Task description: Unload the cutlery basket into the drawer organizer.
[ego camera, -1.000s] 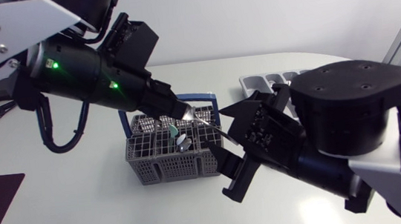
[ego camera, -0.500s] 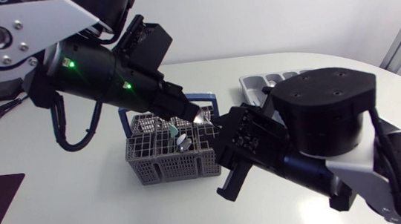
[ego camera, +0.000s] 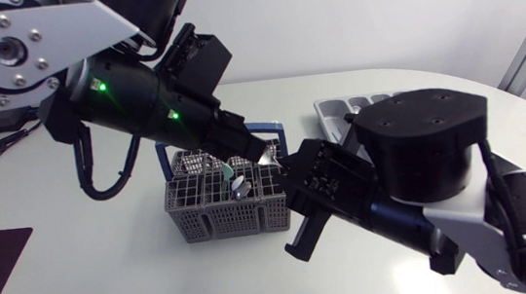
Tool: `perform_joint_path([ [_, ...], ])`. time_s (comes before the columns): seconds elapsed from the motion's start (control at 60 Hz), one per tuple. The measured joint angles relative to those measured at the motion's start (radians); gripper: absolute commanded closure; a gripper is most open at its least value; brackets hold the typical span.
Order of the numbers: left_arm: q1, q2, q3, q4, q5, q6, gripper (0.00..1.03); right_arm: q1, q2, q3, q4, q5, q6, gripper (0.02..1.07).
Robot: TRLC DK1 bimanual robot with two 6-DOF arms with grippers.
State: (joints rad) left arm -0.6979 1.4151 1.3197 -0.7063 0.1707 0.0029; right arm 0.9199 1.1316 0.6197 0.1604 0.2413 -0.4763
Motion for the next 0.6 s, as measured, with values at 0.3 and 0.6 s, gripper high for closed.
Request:
perform_joint_path([
  [0.3,-0.001,0.0,0.0,0.0,-0.019,0.0,1.0,0.0,-0.012,0.0,-0.016,0.01,0.0,0.93],
  [0.6,-0.016,0.0,0.0,0.0,-0.03,0.0,0.99,0.0,-0.035,0.0,-0.038,0.021,0.0,0.99],
])
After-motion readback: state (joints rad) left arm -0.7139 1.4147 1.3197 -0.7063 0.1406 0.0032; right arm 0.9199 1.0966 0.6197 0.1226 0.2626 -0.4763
